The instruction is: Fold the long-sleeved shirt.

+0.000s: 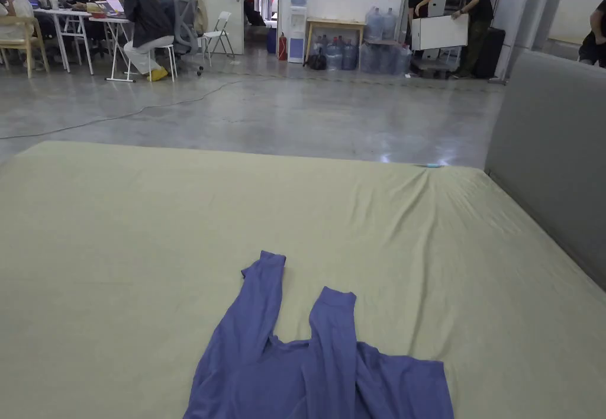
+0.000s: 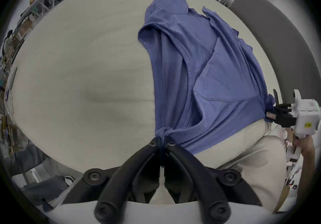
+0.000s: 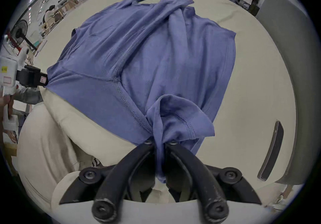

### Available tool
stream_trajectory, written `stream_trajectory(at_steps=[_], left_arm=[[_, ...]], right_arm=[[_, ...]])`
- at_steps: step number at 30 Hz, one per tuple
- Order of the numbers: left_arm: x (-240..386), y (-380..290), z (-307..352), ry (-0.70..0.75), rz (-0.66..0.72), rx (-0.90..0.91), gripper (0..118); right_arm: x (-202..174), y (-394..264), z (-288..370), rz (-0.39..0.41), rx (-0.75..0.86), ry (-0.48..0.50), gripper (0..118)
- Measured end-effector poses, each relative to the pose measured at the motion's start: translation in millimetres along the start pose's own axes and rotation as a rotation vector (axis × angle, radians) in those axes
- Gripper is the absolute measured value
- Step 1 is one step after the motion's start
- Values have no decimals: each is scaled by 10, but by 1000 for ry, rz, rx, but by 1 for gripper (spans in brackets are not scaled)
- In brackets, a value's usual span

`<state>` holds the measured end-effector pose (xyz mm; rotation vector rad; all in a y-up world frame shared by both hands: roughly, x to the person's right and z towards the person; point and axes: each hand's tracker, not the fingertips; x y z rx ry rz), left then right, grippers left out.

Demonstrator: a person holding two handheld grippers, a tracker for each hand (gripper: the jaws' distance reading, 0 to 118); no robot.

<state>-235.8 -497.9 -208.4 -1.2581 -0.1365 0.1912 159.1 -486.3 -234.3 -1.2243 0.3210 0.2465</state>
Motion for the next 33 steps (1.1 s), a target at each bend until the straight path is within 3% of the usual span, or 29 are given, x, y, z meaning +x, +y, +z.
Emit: stream_trajectory(at_steps=[1,2,3,4,5,6,11,12,13,14,15,20,24,25,26,27,28,30,33], left_arm=[[6,18,54,-4,9,-4,0],[14,27,166,-19,42,11,0],[20,15,303,-32,58,56,8],[43,17,442,-3,36,100,39],[73,3,559,6,11,118,99],[95,-22,650,-13,-13,137,118],[211,-86,797,-88,-3,90,114],[235,-113,760,-117,2,51,107],[266,-122,731,-137,9,37,78],[321,-115,711,-124,17,56,0],[344,-200,620,-102,16,62,0],[479,-61,569,-129,-12,86,0],[510,228,723,-81,-53,179,0],[490,300,755,-76,-50,196,0],[467,362,782,-72,-43,212,0],[467,404,836,-67,-36,223,0],[447,443,856,-65,-29,230,0],[400,497,856,-62,-15,233,0],[363,534,830,-54,0,221,0]], right_arm=[[21,28,79,3,-3,3,14],[34,37,196,-6,7,-13,39],[50,44,330,-18,14,-64,67],[67,30,516,-12,50,-89,85],[84,9,725,-6,106,-84,88],[102,-16,874,-11,142,-79,88],[111,-181,1170,-166,191,25,88],[86,-214,1142,-206,175,54,85],[54,-261,1102,-234,163,101,71],[19,-295,1042,-261,165,128,16],[-24,-308,980,-278,175,139,0],[-55,-55,699,-262,120,213,0],[218,768,656,-294,211,299,0],[336,1088,613,-324,238,304,13],[405,1413,550,-360,266,334,64],[511,1716,444,-375,293,353,103],[653,2036,314,-395,339,385,118],[808,2751,-48,-437,282,345,118],[996,3590,-771,-422,93,260,118]])
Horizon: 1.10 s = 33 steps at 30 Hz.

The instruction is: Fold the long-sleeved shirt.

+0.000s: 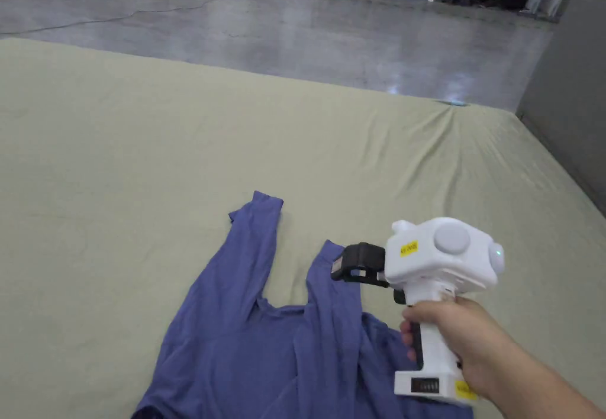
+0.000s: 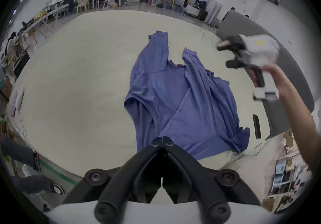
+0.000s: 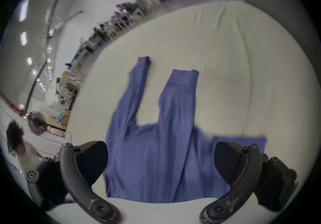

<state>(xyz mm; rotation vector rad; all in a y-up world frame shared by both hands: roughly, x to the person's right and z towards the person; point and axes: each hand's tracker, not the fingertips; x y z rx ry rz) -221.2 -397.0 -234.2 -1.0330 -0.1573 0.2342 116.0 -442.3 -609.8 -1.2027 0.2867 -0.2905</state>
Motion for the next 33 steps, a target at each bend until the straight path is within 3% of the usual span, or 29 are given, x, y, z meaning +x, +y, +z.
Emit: stream_trajectory(at_steps=[2,3,4,5,6,7,9,11,12,15,18,21,25,28,33], left_arm=[[-37,12,-33,10,11,-15,0],[-63,4,-53,16,18,-23,0],[-92,-8,-79,20,21,-32,0],[-122,-23,-110,25,25,-41,0],[-131,-10,-139,28,31,-49,0],[-152,-18,-170,30,35,-58,0],[-185,-39,-219,27,43,-71,0],[-183,-19,-238,21,52,-77,0],[-174,-23,-233,15,52,-76,0],[-129,-18,-201,-4,51,-67,0],[-92,-13,-129,-25,50,-50,0],[-53,-25,-62,-26,29,-31,0],[-31,-59,70,-46,35,0,0],[-59,-97,98,-47,56,0,0],[-63,-194,114,-48,82,-21,0]], right_arm=[[-55,237,-400,-4,-22,-118,116],[-53,312,-551,2,-42,-140,107],[-54,371,-689,1,-62,-164,92],[-116,331,-770,-14,-74,-189,69],[-125,321,-845,-28,-84,-205,58],[-159,298,-899,-16,-93,-265,56],[-281,261,-856,64,-76,-292,49],[-403,224,-764,166,-70,-338,0],[-439,202,-715,216,-63,-357,0],[-582,30,-330,248,16,-332,0],[-625,-69,218,205,47,-152,0],[-791,-287,727,328,97,-166,0],[-937,-957,1352,378,155,-73,0],[-895,-1624,1469,376,111,-81,0],[-531,-2708,1078,355,-77,-176,0]])
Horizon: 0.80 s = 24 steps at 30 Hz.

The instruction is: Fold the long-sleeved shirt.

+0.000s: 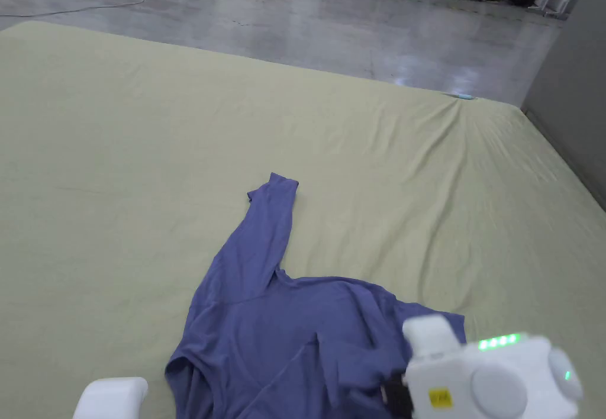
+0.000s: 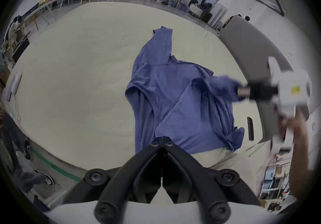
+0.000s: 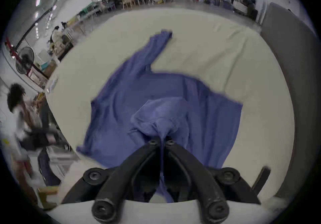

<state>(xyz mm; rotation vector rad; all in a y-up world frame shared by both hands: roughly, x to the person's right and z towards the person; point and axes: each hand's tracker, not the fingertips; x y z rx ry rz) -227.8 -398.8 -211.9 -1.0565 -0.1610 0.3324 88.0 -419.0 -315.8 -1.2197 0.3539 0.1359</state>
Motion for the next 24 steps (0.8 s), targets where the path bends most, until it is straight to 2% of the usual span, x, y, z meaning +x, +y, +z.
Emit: stream_trajectory(at_steps=[1,4,5,6,9,10,12,13,14,15,16,17,19,20,21,22,23,24], left_arm=[[-2,-8,-1,2,1,-5,0],[8,-41,10,6,9,-16,0],[15,-48,15,7,9,-18,0],[19,-49,17,12,7,-20,0],[50,-47,6,9,10,-26,0],[64,-38,0,9,11,-27,0],[105,-18,17,4,12,-23,0],[131,-9,39,4,8,-16,0],[159,-3,60,-1,0,-12,0],[180,1,70,-1,-13,-7,0],[197,3,63,4,-24,-9,0],[211,-1,46,9,-33,-14,0],[219,-17,-21,11,-35,-31,0],[223,-35,-66,6,-32,-45,0],[224,-57,-114,2,-28,-59,0],[229,-79,-159,1,-29,-70,0],[234,-98,-202,0,-27,-80,0],[232,-100,-245,0,-23,-89,0]], right_arm=[[14,-187,-176,-3,-59,5,0],[82,-623,-567,-115,-187,-15,0],[100,-696,-652,-125,-190,15,0],[106,-667,-610,-121,-120,8,0],[165,-455,-531,-147,-161,16,0],[166,-432,-550,-133,-191,15,3],[181,-406,-403,-133,-161,13,28],[190,-405,-239,-151,-66,8,38],[186,-413,-59,-163,-10,11,38],[182,-426,98,-152,28,14,72],[170,-467,269,-152,65,29,97],[166,-501,382,-173,81,55,103],[142,-630,472,-209,98,105,102],[105,-716,482,-210,107,110,94],[64,-785,478,-201,108,103,70],[13,-835,411,-190,93,101,18],[-29,-900,418,-183,75,98,0],[-71,-948,357,-175,58,115,0]])
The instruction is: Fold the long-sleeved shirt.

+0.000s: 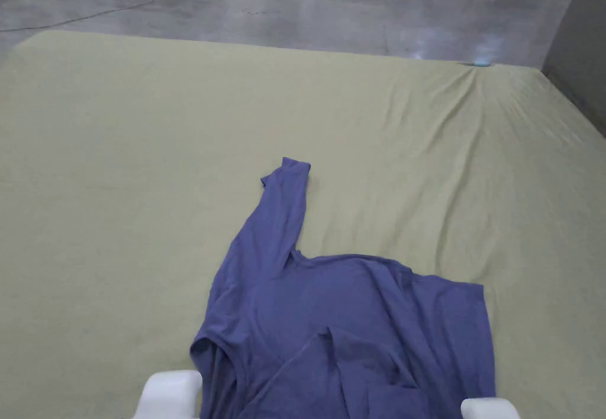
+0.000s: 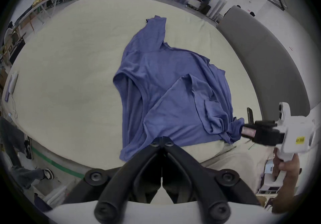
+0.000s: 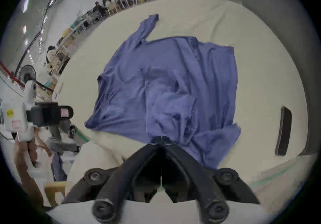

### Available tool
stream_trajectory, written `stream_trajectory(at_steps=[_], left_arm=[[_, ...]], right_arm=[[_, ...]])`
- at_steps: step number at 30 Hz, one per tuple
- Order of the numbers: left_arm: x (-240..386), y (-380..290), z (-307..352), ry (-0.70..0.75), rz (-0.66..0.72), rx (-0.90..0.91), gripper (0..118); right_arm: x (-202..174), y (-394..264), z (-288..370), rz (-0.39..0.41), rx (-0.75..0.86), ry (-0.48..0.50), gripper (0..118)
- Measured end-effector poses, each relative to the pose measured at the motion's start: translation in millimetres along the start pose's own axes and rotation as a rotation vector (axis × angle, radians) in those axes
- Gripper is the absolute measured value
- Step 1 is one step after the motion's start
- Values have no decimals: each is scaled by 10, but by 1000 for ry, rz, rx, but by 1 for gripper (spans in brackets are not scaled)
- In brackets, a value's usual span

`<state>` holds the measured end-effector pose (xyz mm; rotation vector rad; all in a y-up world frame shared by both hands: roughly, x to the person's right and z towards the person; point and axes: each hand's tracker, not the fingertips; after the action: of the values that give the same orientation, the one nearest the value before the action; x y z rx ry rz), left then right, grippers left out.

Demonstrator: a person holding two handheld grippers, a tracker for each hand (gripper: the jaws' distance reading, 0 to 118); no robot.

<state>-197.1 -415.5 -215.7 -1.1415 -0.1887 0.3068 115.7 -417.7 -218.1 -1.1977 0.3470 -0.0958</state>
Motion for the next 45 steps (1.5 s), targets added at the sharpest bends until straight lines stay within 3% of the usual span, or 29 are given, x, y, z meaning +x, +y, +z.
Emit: stream_trajectory(at_steps=[2,7,8,9,10,13,18,20,23,24,25,26,27,29,30,32,33,38,39,40,41,42,43,45], left_arm=[[-20,67,-88,2,8,-19,0],[-139,769,-388,79,27,82,1],[-176,984,-484,96,30,118,34],[-213,1191,-611,124,18,130,79],[-258,1386,-771,144,15,114,114],[-409,1873,-1196,241,40,77,115],[-596,2154,-1895,311,29,-47,113],[-571,2167,-2055,365,-46,-98,112],[-343,2142,-1964,358,-123,-121,98],[-220,2135,-1933,378,-187,-105,86],[-115,2099,-1846,361,-238,-78,65],[5,2125,-1816,411,-326,28,11],[101,2107,-1800,456,-360,28,0],[137,2136,-1729,333,-329,7,0],[123,2157,-1676,280,-277,17,0],[95,2193,-1546,286,-251,39,0],[79,2205,-1475,295,-256,50,0],[-53,2260,-1161,246,-206,57,0],[-76,2266,-1136,246,-202,58,0],[-101,2270,-1123,244,-202,57,0],[-74,2229,-1089,243,-202,55,0],[-81,2200,-1096,227,-186,21,0],[-102,2189,-1093,236,-186,22,0],[-152,2187,-1097,241,-171,20,0]], right_arm=[[-12,-52,-20,-19,-11,76,0],[50,47,-16,-30,6,77,0],[69,88,2,-36,15,79,0],[88,115,14,-42,21,84,0],[113,141,22,-51,24,89,0],[224,219,2,-77,30,91,0],[465,324,-41,-135,39,49,0],[594,414,-62,-158,40,17,0],[807,692,-115,-173,44,-92,0],[874,828,-130,-172,40,-143,0],[935,1005,-134,-154,53,-213,0],[992,1213,-120,-124,104,-278,0],[1063,1398,-128,-113,157,-304,0],[1338,1848,-251,-162,217,-236,1],[1475,2034,-364,-203,203,-208,25],[1801,2370,-710,-309,94,-172,110],[1891,2455,-813,-318,82,-181,116],[1965,2513,-1368,-380,-114,-201,113],[1930,2485,-1433,-390,-135,-215,106],[1875,2478,-1509,-369,-140,-262,100],[1761,2473,-1476,-273,-106,-348,97],[1683,2473,-1438,-252,-90,-362,91],[1598,2458,-1381,-221,-62,-370,77],[1434,2395,-1339,-125,-53,-391,21]])
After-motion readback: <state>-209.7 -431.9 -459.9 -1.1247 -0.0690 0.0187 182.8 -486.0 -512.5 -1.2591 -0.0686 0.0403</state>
